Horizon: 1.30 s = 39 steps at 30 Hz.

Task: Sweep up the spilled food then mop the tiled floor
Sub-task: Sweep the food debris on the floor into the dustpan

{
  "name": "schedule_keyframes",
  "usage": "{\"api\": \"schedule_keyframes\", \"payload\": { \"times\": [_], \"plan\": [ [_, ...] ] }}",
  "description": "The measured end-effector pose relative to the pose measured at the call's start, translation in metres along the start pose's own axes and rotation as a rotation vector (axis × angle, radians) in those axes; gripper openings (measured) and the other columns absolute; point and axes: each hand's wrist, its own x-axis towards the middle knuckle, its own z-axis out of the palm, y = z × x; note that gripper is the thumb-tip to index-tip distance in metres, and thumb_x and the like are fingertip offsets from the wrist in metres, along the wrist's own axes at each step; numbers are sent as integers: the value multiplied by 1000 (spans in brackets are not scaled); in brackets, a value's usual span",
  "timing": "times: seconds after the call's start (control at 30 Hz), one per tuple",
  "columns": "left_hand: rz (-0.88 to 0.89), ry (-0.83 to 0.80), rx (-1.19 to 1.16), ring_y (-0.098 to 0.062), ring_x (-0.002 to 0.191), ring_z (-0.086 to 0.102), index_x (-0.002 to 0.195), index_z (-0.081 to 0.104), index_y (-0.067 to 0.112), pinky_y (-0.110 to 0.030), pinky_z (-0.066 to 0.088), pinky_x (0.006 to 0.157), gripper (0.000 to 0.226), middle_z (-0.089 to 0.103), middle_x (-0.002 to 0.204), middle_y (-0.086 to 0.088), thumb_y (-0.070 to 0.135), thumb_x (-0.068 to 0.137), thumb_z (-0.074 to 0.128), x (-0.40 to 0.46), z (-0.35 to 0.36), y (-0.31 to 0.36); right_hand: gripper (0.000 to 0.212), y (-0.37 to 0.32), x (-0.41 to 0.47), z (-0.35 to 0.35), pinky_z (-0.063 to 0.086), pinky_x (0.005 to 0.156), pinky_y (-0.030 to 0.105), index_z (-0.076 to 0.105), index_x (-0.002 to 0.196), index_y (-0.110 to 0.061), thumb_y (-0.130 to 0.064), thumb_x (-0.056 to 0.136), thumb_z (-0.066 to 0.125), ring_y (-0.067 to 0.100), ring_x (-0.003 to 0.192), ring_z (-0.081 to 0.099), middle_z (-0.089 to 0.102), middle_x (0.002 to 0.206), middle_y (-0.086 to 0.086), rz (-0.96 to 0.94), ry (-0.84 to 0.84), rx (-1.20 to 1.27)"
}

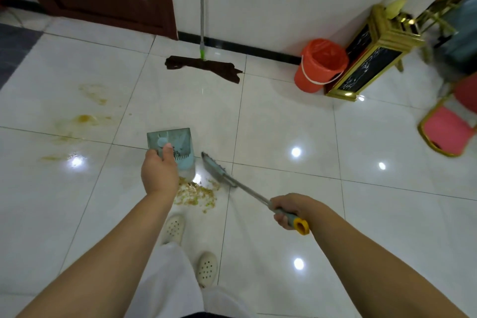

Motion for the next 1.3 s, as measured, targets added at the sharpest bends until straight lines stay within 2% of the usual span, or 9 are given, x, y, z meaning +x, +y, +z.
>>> {"api": "schedule_keyframes", "payload": {
  "times": [0.37, 0.53, 0.67, 0.8, 0.87, 0.93, 1.03, 1.17, 1.3],
  "plan": [
    [-13, -62, -14, -24, 71, 54, 91, 55, 1, -30, 38, 60, 46, 58, 78, -6, 44, 97, 39, 88, 11, 27, 17, -129, 19, -16, 36, 28, 12, 43, 83, -2, -10, 98, 45, 10, 21, 36, 40, 62, 10, -158, 121, 335],
    [-3, -93, -33, -22, 67, 55, 91, 55, 2, -28, 38, 57, 44, 58, 72, -2, 43, 97, 41, 145, 15, 28, 23, -207, 44, -7, 36, 29, 12, 44, 75, -4, -7, 97, 45, 10, 20, 35, 37, 31, 6, -171, 140, 528],
    [-29, -107, -65, -19, 64, 55, 84, 50, 9, -27, 41, 60, 38, 57, 68, 2, 44, 96, 41, 193, 14, 24, 24, -261, 68, 14, 35, 28, 12, 42, 74, -5, -10, 97, 46, 10, 19, 34, 37, 30, 6, -119, 158, 543],
    [-46, -104, -78, -16, 62, 56, 75, 46, 21, -26, 39, 55, 33, 58, 68, 3, 47, 95, 42, 228, 12, 19, 18, -296, 84, 49, 36, 28, 12, 44, 81, 0, -8, 98, 44, 11, 21, 39, 43, 62, 9, -110, 155, 485],
    [-53, -98, -74, -16, 62, 56, 75, 46, 22, -26, 39, 55, 33, 58, 68, 3, 48, 94, 42, 239, 12, 16, 15, -305, 87, 66, 38, 29, 12, 44, 85, 0, -7, 98, 45, 12, 28, 43, 42, 69, 10, -104, 156, 432],
    [-61, -91, -83, -18, 62, 56, 79, 48, 18, -27, 41, 57, 34, 58, 68, 2, 48, 94, 43, 246, 11, 14, 11, -309, 87, 81, 40, 31, 12, 46, 89, -1, -7, 98, 46, 12, 33, 44, 44, 72, 11, -88, 139, 348],
    [-72, -81, -99, -21, 65, 57, 84, 49, 14, -30, 44, 61, 34, 59, 71, 0, 46, 94, 43, 249, 8, 12, 11, -302, 82, 100, 40, 32, 12, 49, 91, 0, -9, 98, 47, 12, 25, 44, 46, 72, 11, -53, 117, 156],
    [-70, -54, -110, -22, 67, 57, 85, 50, 12, -31, 46, 62, 35, 58, 71, 0, 45, 95, 43, 241, 4, 13, 17, -279, 75, 118, 37, 31, 13, 46, 111, -2, -13, 98, 47, 10, 23, 39, 45, 69, 9, -4, 96, -25],
    [-98, -32, -134, -22, 70, 57, 85, 50, 12, -34, 47, 66, 35, 58, 72, 0, 45, 95, 43, 222, -1, 10, 28, -249, 68, 127, 36, 33, 13, 44, 124, -6, -13, 98, 46, 11, 41, 38, 43, 66, 7, -16, 87, -200]
  ]
}}
